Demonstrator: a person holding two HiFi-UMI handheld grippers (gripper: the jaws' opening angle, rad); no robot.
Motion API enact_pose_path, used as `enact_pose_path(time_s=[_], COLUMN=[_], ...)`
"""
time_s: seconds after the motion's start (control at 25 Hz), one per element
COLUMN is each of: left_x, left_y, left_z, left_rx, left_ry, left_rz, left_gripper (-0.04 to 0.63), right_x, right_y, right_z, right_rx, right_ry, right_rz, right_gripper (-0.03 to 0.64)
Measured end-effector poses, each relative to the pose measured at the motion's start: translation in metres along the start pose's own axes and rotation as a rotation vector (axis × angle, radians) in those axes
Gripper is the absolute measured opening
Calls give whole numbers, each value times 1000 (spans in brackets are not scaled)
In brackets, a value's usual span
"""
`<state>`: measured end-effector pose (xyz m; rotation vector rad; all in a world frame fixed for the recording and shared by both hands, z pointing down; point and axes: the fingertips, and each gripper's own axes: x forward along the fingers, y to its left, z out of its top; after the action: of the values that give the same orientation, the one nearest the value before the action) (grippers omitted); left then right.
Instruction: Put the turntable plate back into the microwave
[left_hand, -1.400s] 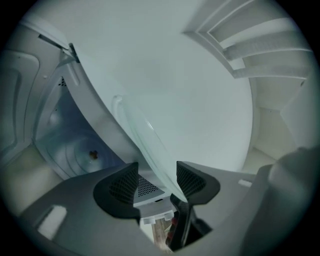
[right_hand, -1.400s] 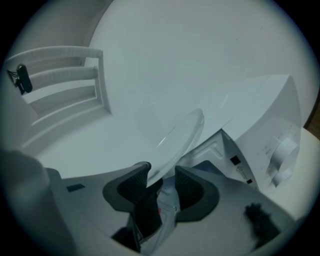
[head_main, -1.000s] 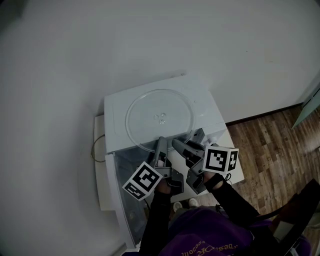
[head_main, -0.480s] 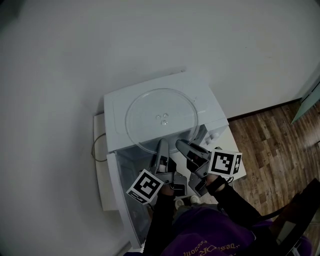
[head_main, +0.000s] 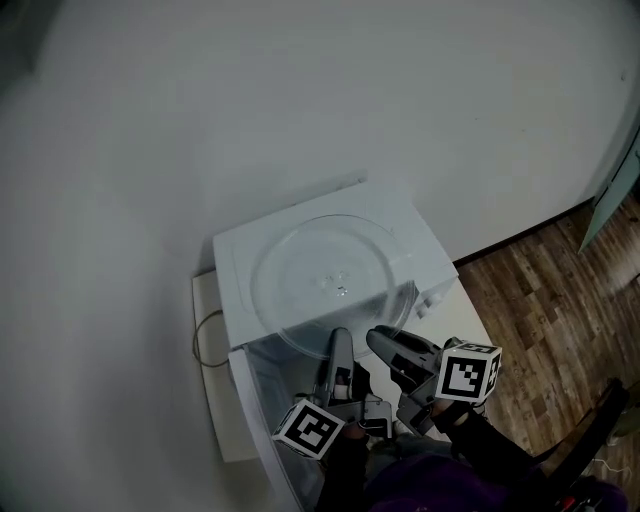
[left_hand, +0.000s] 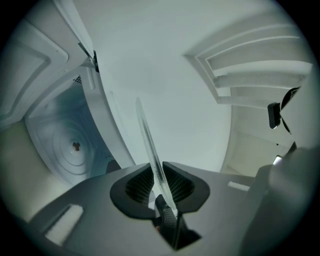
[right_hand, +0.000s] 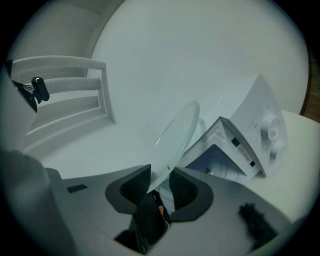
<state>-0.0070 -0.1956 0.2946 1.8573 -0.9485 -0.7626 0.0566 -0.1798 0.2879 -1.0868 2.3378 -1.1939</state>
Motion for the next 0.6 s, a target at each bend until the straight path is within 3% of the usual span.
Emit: enact_pose_path(time_s=[0.28, 0.6], left_x=[-19, -50], left_y=[-23, -44], left_z=[-7, -30], left_rx=[14, -7], left_ry=[-2, -57], left_rz=[-67, -76], left_gripper=[57, 51], right_x=[-22, -58], right_y=[20, 35], right_z=[-6, -19], right_rx=[-15, -26], right_ry=[-42, -3], right_rz=[22, 68], right_gripper=[124, 123])
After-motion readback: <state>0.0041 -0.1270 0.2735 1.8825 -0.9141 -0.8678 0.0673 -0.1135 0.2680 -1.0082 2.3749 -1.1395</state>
